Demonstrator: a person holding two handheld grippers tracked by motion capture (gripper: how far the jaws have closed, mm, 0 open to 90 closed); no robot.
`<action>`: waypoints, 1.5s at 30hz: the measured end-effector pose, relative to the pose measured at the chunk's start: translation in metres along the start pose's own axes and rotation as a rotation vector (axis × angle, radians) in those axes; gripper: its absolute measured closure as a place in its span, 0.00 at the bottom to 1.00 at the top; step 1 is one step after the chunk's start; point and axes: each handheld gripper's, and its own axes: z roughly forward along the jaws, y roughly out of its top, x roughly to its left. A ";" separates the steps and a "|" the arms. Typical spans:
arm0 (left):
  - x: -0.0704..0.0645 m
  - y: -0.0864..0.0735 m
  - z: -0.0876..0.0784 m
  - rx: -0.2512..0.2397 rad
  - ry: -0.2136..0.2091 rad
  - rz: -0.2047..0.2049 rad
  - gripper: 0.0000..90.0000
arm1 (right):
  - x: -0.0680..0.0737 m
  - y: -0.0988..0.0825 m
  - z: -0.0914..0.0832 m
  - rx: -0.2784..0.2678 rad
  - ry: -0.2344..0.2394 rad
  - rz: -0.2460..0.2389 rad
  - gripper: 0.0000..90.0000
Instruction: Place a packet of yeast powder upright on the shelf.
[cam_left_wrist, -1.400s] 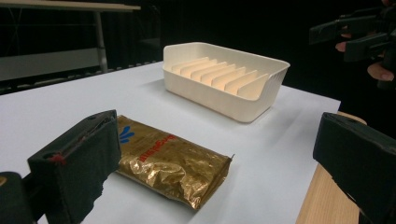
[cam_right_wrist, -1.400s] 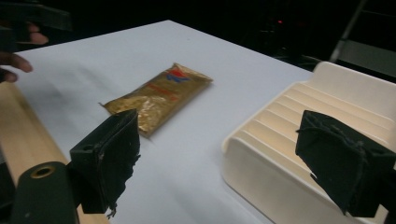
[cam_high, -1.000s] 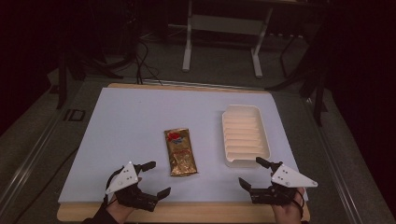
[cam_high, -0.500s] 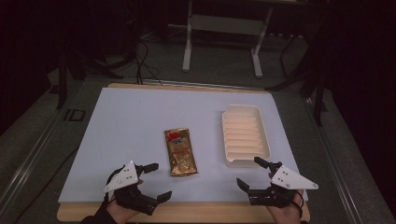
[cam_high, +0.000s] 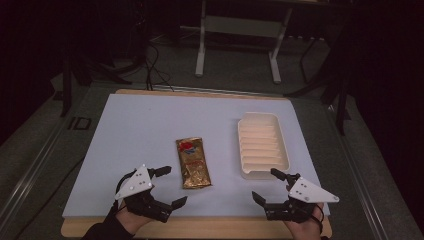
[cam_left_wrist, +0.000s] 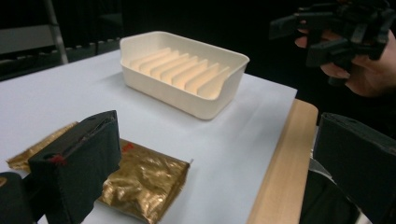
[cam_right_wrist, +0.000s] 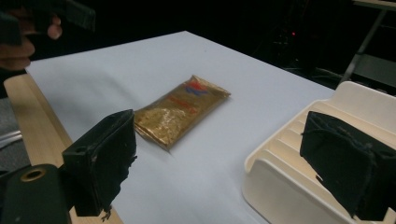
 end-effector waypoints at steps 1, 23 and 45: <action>0.001 0.001 0.000 0.002 0.002 -0.001 0.02 | 0.000 0.000 0.000 0.000 0.000 0.000 0.12; 0.032 0.027 0.019 0.029 0.075 -0.010 0.02 | 0.002 0.000 0.002 0.004 0.020 -0.012 0.12; 0.069 0.026 0.041 0.050 0.144 -0.028 0.02 | 0.004 -0.001 0.002 -0.009 0.045 0.000 0.12</action>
